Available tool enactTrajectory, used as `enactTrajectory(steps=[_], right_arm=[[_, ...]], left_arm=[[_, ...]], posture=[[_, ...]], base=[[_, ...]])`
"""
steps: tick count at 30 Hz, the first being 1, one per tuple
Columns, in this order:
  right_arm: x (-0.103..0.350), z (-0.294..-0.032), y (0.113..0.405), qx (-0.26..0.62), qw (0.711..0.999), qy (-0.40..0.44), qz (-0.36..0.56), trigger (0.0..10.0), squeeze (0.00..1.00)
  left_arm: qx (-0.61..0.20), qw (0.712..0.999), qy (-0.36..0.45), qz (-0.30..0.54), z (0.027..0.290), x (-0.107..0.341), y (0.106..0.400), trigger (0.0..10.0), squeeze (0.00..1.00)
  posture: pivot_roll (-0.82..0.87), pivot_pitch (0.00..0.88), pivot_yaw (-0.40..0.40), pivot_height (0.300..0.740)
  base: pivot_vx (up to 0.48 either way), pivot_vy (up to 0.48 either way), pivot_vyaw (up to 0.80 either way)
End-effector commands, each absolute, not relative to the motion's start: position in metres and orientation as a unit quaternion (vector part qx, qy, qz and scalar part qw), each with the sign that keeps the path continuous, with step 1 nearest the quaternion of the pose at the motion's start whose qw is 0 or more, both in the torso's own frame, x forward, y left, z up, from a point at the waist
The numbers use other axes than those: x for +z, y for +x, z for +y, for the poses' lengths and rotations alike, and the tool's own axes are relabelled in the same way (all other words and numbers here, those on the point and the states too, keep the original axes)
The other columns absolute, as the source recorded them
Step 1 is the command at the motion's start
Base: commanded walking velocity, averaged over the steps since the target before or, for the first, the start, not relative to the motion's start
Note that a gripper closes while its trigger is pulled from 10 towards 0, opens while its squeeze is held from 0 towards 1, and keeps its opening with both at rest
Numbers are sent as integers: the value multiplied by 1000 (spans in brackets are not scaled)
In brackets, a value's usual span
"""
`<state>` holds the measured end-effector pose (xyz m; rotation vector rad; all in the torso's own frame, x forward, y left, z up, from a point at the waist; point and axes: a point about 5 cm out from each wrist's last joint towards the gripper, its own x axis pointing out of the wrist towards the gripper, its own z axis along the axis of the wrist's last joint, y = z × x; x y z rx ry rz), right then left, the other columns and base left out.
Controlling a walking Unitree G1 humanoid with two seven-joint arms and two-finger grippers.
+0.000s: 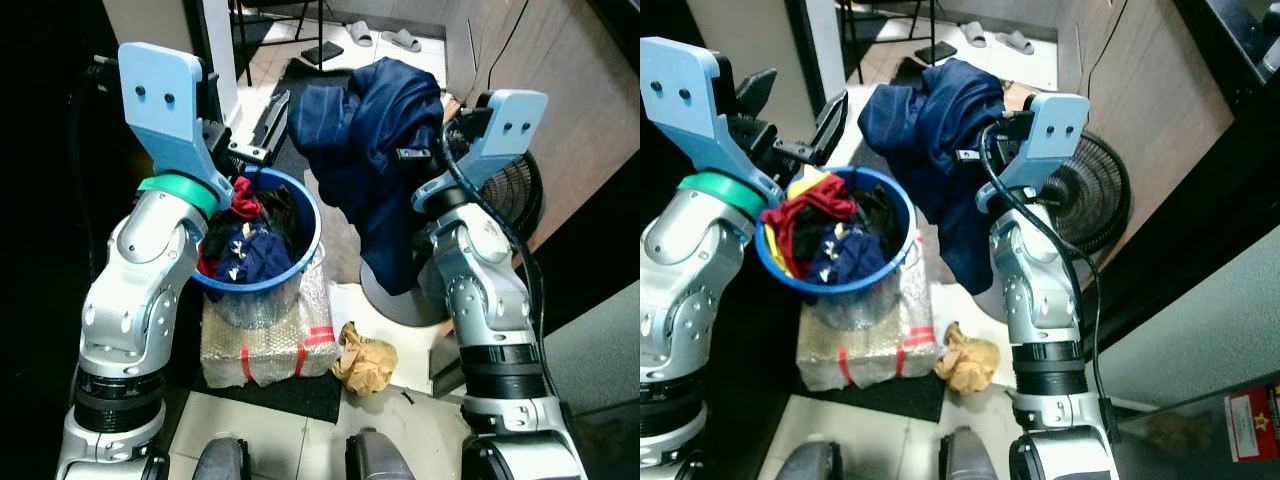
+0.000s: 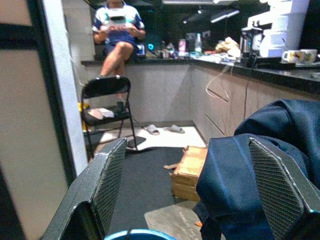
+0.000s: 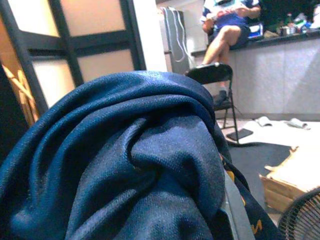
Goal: Clothes washing
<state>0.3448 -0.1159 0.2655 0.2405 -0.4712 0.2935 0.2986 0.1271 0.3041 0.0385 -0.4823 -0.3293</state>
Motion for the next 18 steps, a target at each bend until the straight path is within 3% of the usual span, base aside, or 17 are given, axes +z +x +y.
enactTrajectory(steps=[1,15,18], right_arm=[[270,-116,342,146,952,115,-244,10000,0],[263,-118,342,136,956,106,-237,10000,0],[262,-119,342,133,956,120,-231,10000,0]], left_arm=[[-161,961,22,-225,128,297,301,10000,0],[-138,973,29,-180,135,280,309,10000,0],[-138,973,30,-182,135,281,309,10000,0]], posture=[[40,55,-19,685],[37,60,-17,720],[36,60,-16,720]], base=[[0,0,0],[0,0,0],[0,0,-800]])
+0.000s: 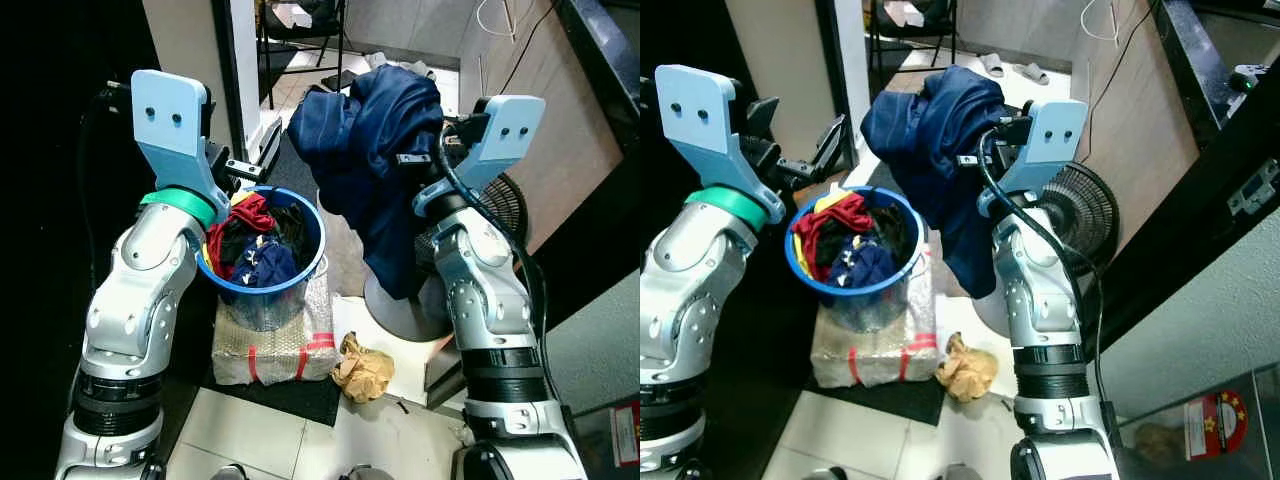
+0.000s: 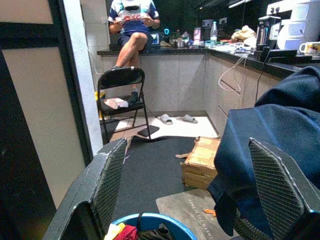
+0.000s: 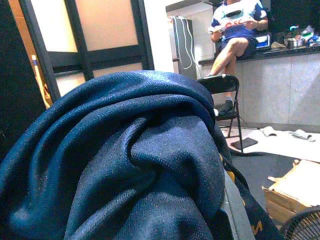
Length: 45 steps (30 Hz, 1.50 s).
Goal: Clothes washing
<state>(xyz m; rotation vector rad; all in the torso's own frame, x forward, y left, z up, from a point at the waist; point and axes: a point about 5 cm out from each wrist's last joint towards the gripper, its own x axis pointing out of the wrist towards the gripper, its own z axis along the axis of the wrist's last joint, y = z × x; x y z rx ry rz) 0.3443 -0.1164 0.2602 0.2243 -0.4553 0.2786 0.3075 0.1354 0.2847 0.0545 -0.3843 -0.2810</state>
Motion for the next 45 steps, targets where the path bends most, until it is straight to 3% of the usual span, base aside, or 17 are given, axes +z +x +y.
enactTrajectory(steps=[1,45], right_arm=[[262,-119,342,133,956,120,-231,10000,0],[269,-119,340,124,953,128,-244,10000,0]], left_arm=[[-138,973,30,-182,135,281,309,10000,0],[-152,967,29,-200,133,293,307,10000,0]], posture=[[36,60,-16,720],[48,71,-3,720]], base=[[0,0,-800],[0,0,-800]])
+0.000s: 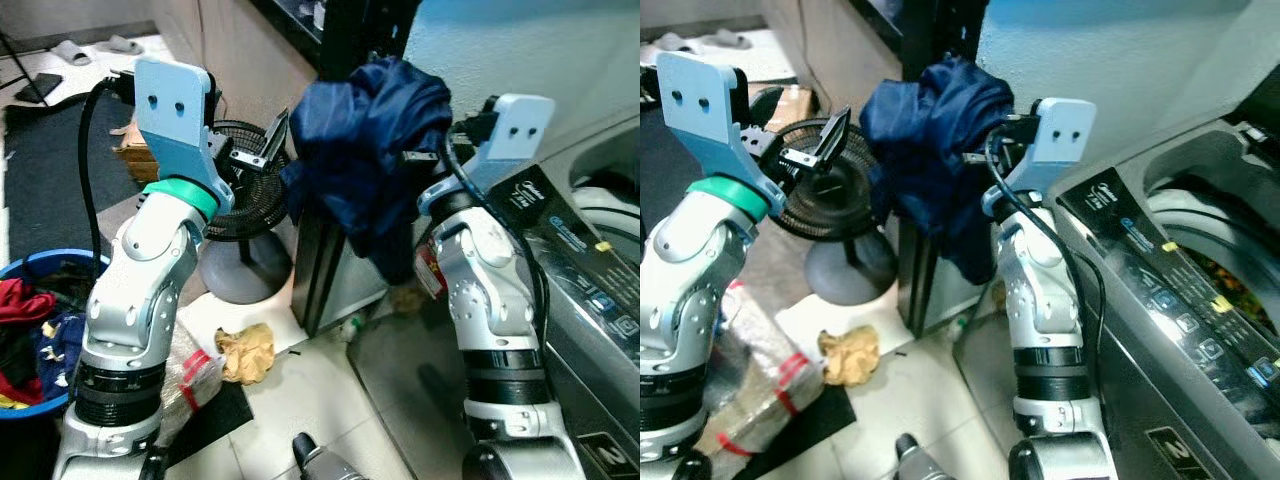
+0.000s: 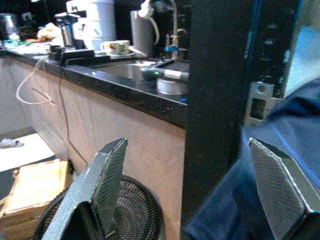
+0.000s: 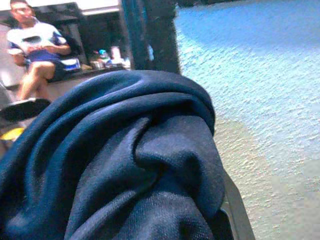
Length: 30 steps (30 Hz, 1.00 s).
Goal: Clothes washing
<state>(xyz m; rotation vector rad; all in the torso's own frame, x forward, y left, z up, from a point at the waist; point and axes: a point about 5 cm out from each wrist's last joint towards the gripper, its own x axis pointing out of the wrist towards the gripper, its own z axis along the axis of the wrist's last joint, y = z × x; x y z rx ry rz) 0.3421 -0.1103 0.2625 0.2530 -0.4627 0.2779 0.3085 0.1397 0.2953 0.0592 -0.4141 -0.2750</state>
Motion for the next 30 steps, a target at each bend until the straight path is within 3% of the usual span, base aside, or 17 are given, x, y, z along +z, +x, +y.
enactTrajectory(steps=[1,30], right_arm=[[268,-119,340,124,953,128,-244,10000,0],[275,-116,341,131,949,139,-252,10000,0]], left_arm=[[-152,967,29,-200,133,293,307,10000,0],[-149,967,35,-204,132,292,307,10000,0]], posture=[[48,71,-3,720],[48,50,-5,720]], base=[[0,0,-800],[0,0,-800]])
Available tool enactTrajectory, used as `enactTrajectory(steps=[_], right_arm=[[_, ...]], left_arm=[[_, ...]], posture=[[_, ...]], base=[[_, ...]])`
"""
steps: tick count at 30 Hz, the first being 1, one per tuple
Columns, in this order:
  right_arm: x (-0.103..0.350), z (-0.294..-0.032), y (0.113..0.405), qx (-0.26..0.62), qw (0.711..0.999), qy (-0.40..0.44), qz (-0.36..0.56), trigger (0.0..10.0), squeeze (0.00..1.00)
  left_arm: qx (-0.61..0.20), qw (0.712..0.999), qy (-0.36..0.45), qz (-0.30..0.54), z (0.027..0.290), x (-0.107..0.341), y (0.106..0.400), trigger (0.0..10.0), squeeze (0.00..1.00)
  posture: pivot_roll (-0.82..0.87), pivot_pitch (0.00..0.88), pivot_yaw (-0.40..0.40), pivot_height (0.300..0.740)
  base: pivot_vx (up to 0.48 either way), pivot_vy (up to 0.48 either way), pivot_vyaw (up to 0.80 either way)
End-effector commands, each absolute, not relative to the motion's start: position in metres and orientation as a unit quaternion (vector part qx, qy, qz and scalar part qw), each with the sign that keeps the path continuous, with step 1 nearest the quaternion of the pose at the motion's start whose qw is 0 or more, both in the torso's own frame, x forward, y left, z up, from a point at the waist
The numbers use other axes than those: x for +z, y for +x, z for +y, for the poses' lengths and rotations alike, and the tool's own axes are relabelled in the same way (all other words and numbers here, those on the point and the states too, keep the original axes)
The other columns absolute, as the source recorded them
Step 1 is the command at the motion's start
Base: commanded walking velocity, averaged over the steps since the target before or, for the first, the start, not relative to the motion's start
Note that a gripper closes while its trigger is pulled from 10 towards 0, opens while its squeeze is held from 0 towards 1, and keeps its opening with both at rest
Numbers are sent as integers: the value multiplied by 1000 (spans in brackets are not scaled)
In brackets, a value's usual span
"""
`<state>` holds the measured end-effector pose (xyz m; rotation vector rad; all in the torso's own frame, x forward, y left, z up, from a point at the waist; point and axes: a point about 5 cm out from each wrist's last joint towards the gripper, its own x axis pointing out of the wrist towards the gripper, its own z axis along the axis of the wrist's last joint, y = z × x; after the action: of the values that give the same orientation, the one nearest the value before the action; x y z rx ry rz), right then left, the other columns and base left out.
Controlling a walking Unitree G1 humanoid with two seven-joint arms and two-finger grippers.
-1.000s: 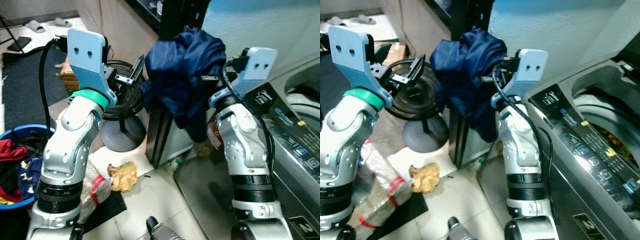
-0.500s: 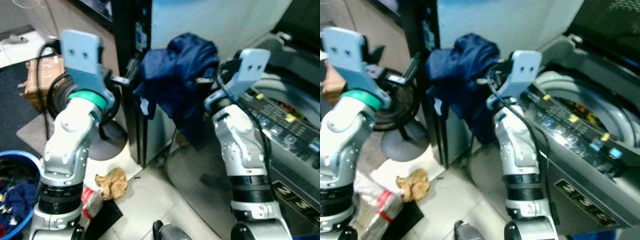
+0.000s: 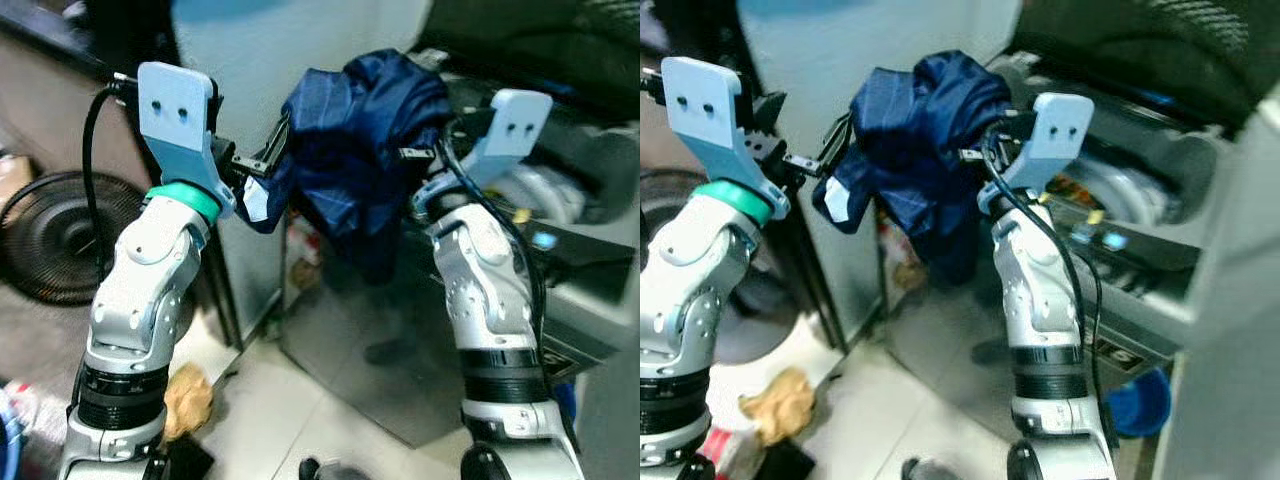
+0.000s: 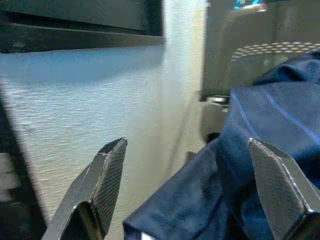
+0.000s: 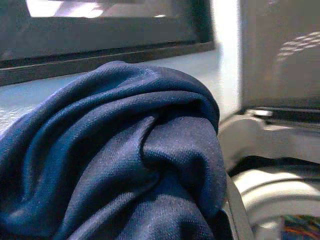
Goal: Clothes washing
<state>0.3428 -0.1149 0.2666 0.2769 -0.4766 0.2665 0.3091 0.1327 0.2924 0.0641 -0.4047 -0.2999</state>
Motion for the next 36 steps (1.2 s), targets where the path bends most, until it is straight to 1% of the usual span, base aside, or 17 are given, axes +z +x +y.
enactTrajectory(steps=[1,20,23,27,36], right_arm=[[275,-116,341,131,949,139,-252,10000,0],[279,-117,342,129,946,152,-257,10000,0],[279,-119,343,125,944,172,-254,10000,0],[279,-121,343,120,943,174,-256,10000,0],[278,-120,343,122,944,166,-257,10000,0]], left_arm=[[-149,967,35,-204,132,293,307,10000,0],[-149,966,42,-209,132,295,307,10000,0],[-147,965,42,-215,132,297,307,10000,0],[-141,962,46,-230,134,301,307,10000,0],[-142,962,46,-229,133,300,306,10000,0]], posture=[[48,50,-5,720],[52,58,-2,720],[53,60,-1,720],[52,61,0,720],[52,65,-1,720]], base=[[0,0,-800],[0,0,-800],[0,0,-800],[429,0,-711],[480,0,0]])
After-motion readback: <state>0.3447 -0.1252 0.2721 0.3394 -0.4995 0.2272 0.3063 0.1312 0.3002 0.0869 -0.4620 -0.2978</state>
